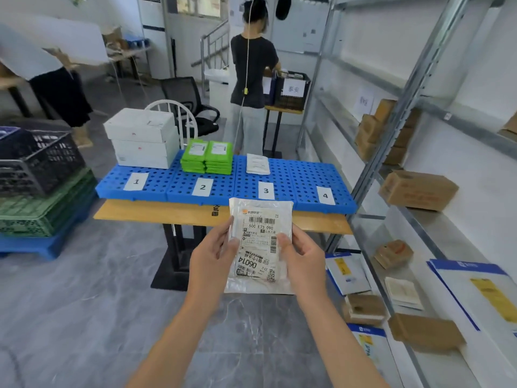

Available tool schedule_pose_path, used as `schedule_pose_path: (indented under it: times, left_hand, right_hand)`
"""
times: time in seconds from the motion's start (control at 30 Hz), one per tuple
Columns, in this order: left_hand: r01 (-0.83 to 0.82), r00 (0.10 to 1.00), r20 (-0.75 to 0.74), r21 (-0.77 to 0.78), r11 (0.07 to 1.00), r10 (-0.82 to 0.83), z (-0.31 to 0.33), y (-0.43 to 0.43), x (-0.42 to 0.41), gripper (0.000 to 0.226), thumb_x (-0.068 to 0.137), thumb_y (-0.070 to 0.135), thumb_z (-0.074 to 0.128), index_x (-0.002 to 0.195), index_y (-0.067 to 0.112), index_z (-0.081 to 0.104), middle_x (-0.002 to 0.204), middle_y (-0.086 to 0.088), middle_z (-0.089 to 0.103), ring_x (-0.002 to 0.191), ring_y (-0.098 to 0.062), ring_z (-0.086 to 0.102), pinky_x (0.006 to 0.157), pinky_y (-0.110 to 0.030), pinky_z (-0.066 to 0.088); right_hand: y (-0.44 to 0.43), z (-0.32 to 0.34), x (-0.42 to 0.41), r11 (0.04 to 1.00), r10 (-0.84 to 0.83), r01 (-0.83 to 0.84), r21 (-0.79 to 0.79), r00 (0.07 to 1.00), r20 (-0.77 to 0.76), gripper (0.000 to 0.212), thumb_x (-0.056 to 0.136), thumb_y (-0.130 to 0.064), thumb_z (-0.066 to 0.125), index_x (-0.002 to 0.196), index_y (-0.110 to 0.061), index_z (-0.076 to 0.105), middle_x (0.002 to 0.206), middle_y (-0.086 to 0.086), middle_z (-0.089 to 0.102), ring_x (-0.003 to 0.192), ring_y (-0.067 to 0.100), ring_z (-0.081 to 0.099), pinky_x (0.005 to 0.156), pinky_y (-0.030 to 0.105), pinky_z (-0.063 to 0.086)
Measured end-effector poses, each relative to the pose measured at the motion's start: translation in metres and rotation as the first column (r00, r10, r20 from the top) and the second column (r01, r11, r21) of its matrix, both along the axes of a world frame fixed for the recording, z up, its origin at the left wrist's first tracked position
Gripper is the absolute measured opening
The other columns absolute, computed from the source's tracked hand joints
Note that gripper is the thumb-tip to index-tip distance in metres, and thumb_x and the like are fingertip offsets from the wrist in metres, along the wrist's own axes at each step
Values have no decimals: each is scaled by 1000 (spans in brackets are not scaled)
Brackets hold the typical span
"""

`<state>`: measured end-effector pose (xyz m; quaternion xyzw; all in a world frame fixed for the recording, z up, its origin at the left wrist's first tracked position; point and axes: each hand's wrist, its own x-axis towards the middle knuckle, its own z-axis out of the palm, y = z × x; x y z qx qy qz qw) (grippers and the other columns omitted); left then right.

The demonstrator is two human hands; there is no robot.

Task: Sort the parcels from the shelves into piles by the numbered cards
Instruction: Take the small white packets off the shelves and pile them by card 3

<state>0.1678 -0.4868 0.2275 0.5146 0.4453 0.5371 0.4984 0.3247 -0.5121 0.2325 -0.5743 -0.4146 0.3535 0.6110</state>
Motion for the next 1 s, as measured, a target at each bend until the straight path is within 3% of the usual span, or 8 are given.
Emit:
schedule_pose_path:
  times: [0.17,0.47,0.83,1.0]
  left_hand:
    - [-96,995,-15,38,995,96,16,6,11,40,92,5,60,129,20,59,115,11,69,108,0,63,90,-19,52]
    - [-188,980,-54,48,981,191,14,18,45,40,92,3,59,130,16,58,121,7,67,114,-2,61,97,-26,51]
    - [-184,980,-82,-23,983,182,-5,37,73,42,92,7,61,130,25,58,130,8,61,119,1,55,102,-30,48]
    - [-133,989,-61,-21,991,131,0,58,73,41,92,7,61,129,25,59,125,10,64,117,1,57,100,-27,49]
  right_hand:
    - [28,7,13,995,96,-96,9,995,5,22,95,-18,59,114,-25,68,105,-10,74,99,7,69,88,39,57]
    - [49,-4,41,987,157,-155,46,986,-55,23,96,-15,57,117,-19,67,105,-8,74,97,6,69,78,22,57]
    - [62,-15,69,990,140,-140,-9,990,-22,22,97,-16,56,114,-22,67,104,-10,73,98,5,69,84,29,57]
    - [78,-9,69,995,97,-97,7,995,12,23,97,-18,56,117,-23,66,104,-12,73,97,3,69,83,29,57]
